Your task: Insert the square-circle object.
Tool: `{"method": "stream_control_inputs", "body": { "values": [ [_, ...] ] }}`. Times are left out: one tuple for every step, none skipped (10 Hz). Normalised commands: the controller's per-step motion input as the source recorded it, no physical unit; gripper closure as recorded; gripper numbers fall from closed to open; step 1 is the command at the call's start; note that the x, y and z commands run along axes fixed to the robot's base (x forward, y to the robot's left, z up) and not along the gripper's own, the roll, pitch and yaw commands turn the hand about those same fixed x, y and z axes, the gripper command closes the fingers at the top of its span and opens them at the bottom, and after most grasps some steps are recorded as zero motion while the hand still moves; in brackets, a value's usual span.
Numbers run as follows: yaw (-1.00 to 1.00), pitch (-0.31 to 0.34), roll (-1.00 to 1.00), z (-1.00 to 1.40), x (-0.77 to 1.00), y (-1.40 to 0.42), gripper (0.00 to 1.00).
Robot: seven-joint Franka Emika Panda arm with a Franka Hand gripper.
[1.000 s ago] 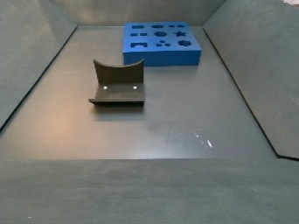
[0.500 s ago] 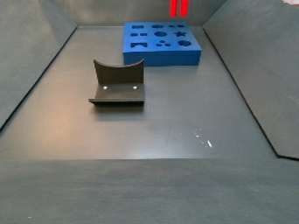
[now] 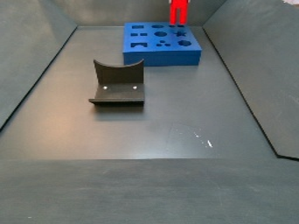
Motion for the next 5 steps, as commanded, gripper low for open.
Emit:
{"method": "stream_control_inputs", "body": {
  "values": [
    [0.09, 0.003, 0.00, -0.18, 0.13, -0.17, 1.00],
    [0.16, 0.006, 0.00, -0.15, 0.08, -0.22, 1.00],
    [0.17, 0.000, -0.04, -0.19, 0.01, -0.23, 1.00],
    [0.13, 0.000, -0.07, -0.28, 0.03, -0.20, 1.00],
    [0.08, 0.000, 0.00, -0.47, 0.07, -0.09, 1.00]
  ]
}}
